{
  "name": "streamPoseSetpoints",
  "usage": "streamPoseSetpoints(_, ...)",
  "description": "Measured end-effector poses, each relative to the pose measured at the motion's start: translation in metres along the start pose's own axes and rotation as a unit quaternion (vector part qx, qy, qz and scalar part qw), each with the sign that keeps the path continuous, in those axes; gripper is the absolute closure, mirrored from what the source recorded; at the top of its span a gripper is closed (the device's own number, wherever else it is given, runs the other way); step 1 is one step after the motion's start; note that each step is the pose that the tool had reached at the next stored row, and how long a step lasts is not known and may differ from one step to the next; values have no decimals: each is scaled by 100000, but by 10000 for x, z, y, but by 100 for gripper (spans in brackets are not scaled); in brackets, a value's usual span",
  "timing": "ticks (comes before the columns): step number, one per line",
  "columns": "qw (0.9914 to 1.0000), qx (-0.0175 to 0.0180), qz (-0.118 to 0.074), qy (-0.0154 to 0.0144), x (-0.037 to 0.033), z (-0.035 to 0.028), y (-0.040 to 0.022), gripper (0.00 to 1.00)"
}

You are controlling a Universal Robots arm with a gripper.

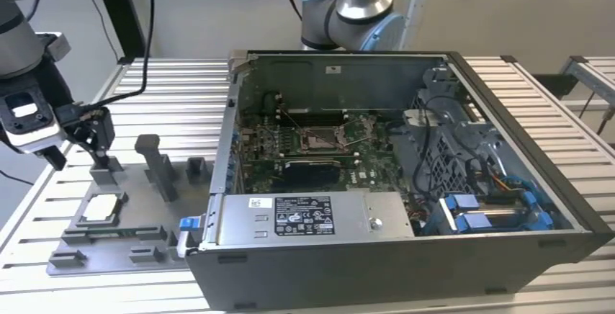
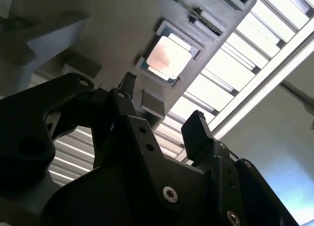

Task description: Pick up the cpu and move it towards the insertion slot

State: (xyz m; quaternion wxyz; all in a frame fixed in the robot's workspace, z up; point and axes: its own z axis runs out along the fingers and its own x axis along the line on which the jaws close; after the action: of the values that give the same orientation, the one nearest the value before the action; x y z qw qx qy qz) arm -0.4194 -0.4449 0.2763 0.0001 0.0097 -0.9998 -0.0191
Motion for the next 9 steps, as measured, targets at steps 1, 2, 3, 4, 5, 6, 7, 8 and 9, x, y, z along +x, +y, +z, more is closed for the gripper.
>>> streamPoseSetpoints(1,100000,2,-3,1,0,18,-5,0)
streamPoseSetpoints(2,100000,6,-11,8,1,35,-15,0)
streamPoseSetpoints(3,100000,6,-10,11,3,53,-25,0)
streamPoseSetpoints(4,100000,2,-8,3,3,72,-32,0)
streamPoseSetpoints(5,100000,-3,-7,0,4,90,-39,0)
streamPoseSetpoints(6,100000,2,-7,6,5,106,-47,0)
streamPoseSetpoints(7,100000,0,-6,5,5,125,-54,0)
streamPoseSetpoints(8,100000,2,-5,4,6,143,-62,0)
streamPoseSetpoints(9,100000,3,-5,5,6,162,-71,0)
